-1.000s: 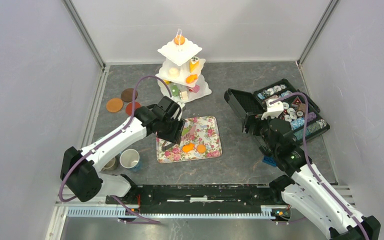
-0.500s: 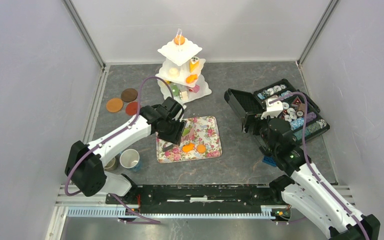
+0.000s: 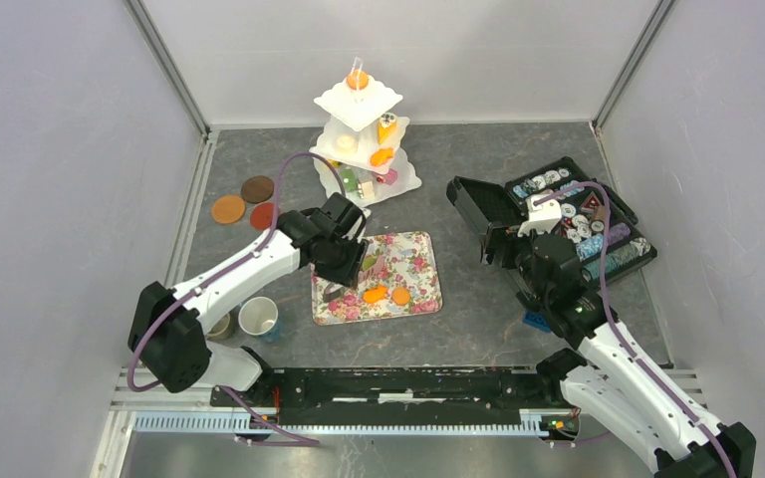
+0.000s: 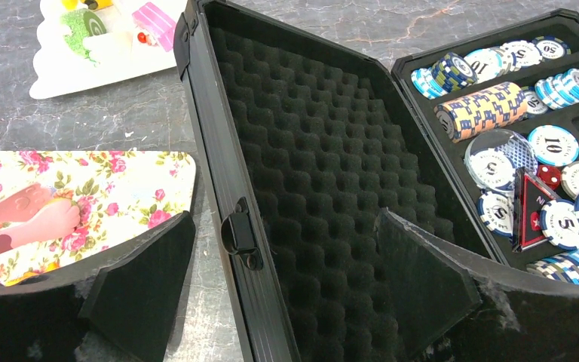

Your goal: Serve the afternoon tea

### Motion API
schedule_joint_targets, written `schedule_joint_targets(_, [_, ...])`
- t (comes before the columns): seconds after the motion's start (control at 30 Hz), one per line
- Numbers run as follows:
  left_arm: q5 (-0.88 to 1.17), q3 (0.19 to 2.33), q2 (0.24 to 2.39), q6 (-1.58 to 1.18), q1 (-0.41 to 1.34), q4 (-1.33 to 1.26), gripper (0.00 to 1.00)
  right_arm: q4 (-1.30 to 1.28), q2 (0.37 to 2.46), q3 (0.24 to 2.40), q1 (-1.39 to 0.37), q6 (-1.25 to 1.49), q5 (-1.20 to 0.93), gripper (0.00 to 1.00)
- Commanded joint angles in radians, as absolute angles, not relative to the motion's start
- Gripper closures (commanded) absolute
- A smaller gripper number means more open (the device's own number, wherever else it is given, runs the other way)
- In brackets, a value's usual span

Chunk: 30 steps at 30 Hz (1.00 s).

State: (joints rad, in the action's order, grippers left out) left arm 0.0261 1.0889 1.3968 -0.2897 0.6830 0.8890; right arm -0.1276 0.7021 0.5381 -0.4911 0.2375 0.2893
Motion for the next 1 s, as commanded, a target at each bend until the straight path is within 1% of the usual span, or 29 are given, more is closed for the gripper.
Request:
schedule_joint_targets(0.0, [0.014,1.155,1.338,-0.287,0.687,0.900,0.67,-0.095,0.692,0.555,-0.495,0.231,0.296,0.02])
schedule_joint_targets(0.2, [0.005,1.269,1.298,-0.271,0.687,0.919,0.70,-0.103,0.687,0.568,-0.495,0.229,0.303,0.02])
schedule_joint_targets(0.37, [-0.073,1.436,1.317,-0.236,0.687,0.924,0.71,-0.104,0.687,0.582,-0.496,0.222,0.311,0.02])
schedule_joint_targets(0.63, [-0.163,1.756,1.441,-0.181,0.686,0.891,0.71,-0.118,0.683,0.599,-0.496,0.216,0.312,0.02])
schedule_joint_targets(0.8, [-0.270,1.922,1.535,-0.154,0.686,0.841,0.71,-0.120,0.671,0.598,-0.495,0.222,0.307,0.02])
schedule_joint_targets(0.9, [-0.312,1.985,1.596,-0.130,0.679,0.799,0.70,-0.132,0.668,0.606,-0.496,0.224,0.305,0.02])
schedule_joint_targets(0.97, [-0.335,2.063,1.652,-0.124,0.671,0.820,0.70,-0.133,0.662,0.612,-0.495,0.223,0.304,0.02])
